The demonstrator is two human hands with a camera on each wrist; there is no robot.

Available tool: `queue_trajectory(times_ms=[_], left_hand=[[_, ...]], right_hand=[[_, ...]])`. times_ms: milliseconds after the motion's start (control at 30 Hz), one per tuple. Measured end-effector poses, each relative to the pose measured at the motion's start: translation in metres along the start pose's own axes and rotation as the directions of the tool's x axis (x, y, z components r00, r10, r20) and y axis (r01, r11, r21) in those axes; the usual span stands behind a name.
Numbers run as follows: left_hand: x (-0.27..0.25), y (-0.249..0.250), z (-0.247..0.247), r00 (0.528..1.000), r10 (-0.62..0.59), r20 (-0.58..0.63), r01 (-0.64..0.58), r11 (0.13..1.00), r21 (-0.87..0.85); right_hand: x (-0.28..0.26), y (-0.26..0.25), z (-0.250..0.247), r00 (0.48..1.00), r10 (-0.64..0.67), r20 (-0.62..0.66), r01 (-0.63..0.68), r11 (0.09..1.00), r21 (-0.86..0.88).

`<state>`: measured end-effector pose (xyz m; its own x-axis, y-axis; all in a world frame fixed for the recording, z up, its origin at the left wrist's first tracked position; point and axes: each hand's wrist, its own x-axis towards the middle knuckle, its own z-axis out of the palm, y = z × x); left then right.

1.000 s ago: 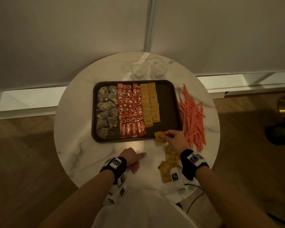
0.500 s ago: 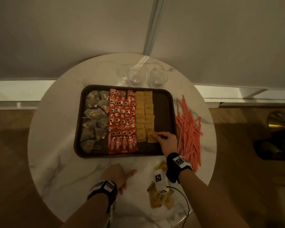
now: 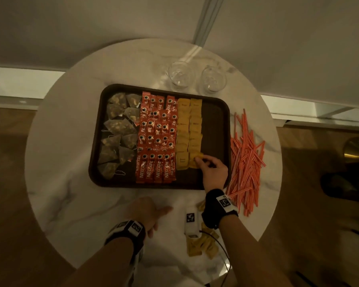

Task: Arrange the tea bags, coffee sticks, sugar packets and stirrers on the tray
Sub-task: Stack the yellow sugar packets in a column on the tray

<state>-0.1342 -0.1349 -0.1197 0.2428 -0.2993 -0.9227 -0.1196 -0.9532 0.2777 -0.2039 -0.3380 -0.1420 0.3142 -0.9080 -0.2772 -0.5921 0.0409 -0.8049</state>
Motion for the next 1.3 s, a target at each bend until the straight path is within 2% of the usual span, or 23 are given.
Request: queue_trajectory(times_ms=[267,400,500,600,667,733,867,967,1033,1167,1300], left_hand=[[0.006,-0.007,0.004,1.0,0.024,-0.02,-0.023,1.0,0.02],[0.004,-0.007,0.003,0.997,0.069,-0.034,-0.067,0.996,0.055],[0.002,-0.005,0.002,0.998,0.06,-0.032,-0.058,0.996,0.069],[0.002,-0.006,0.0,0.997,0.07,-0.032,-0.07,0.997,0.018],[0.001,-0.006,-0.001,0.996,0.087,-0.022,-0.087,0.996,-0.012],[-0.002,-0.007,-0.002,0.994,0.106,-0.01,-0.106,0.994,0.029],[-0.003,-0.006,-0.003,0.992,0.115,-0.048,-0.11,0.988,0.108],[-0.002,-0.007,-0.002,0.989,0.137,-0.061,-0.128,0.983,0.134],[-0.003,-0.007,-0.001,0.986,0.149,-0.074,-0.136,0.979,0.15],[-0.001,-0.009,0.002,0.98,0.169,-0.104,-0.155,0.979,0.13],[-0.003,-0.01,0.002,0.978,0.177,-0.112,-0.165,0.981,0.107]], right_hand=[[0.004,-0.004,0.002,0.997,0.068,-0.034,-0.068,0.997,-0.022],[0.005,-0.008,0.003,0.995,0.096,-0.013,-0.097,0.99,-0.101],[0.007,-0.011,0.001,0.995,0.097,0.005,-0.096,0.987,-0.131],[0.007,-0.017,-0.001,0.992,0.12,0.043,-0.11,0.978,-0.179],[0.005,-0.021,-0.006,0.99,0.12,0.071,-0.109,0.983,-0.15],[0.0,-0.025,-0.016,0.99,0.106,0.094,-0.098,0.991,-0.087],[-0.021,-0.025,-0.049,0.986,0.035,0.161,-0.022,0.997,-0.077],[-0.051,-0.016,-0.078,0.98,-0.035,0.194,0.069,0.982,-0.174],[-0.07,-0.001,-0.095,0.968,-0.023,0.248,0.094,0.956,-0.278],[-0.099,0.033,-0.114,0.946,0.01,0.324,0.159,0.857,-0.49],[-0.104,0.039,-0.102,0.926,-0.046,0.376,0.286,0.736,-0.613]])
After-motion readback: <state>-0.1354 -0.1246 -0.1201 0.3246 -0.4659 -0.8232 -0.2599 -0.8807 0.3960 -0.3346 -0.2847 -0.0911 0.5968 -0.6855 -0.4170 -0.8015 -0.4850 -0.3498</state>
